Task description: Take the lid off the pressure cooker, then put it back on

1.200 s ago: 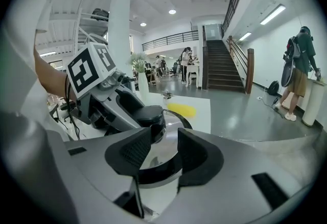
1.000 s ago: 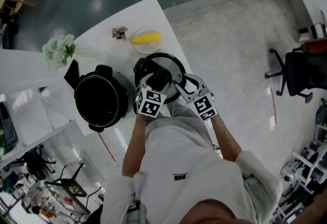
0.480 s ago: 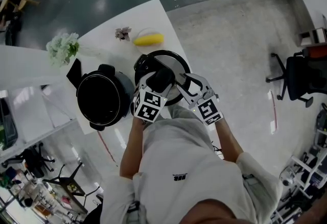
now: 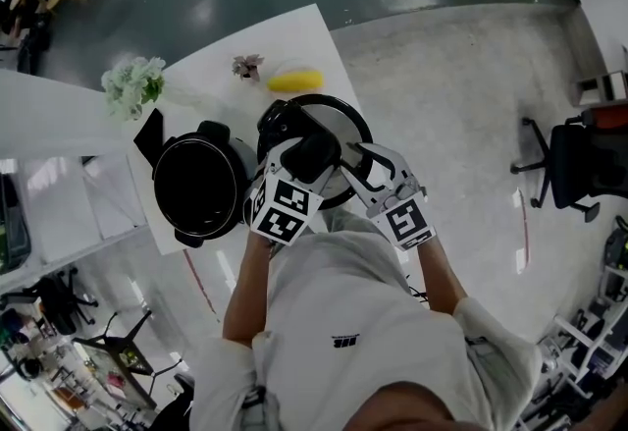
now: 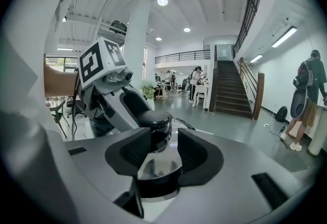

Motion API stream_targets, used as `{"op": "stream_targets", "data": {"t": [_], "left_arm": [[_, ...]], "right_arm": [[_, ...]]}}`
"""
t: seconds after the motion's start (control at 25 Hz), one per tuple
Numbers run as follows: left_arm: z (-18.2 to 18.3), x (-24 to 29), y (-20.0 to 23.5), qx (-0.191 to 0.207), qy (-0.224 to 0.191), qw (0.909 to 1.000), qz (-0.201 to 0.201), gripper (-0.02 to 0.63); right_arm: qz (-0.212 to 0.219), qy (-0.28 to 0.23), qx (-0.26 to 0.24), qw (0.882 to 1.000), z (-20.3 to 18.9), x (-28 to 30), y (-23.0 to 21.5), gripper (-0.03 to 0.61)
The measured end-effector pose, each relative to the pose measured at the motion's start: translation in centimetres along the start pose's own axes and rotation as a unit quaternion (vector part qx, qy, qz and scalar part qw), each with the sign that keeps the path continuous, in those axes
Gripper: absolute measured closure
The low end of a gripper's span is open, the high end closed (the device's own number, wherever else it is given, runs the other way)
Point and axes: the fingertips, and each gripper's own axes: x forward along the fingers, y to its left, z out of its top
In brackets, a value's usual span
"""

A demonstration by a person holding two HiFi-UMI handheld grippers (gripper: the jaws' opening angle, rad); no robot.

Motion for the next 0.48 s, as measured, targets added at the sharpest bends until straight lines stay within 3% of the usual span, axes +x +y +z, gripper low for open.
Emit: {"op": "stream_targets", "data": {"t": [0.48], "left_arm": [[1.5, -4.9, 1.5, -0.007, -0.016, 0.9998, 0.013, 0.325]], "right_arm": [[0.02, -0.02, -0.02, 0.999, 3.8, 0.4, 1.5, 0.414]]}}
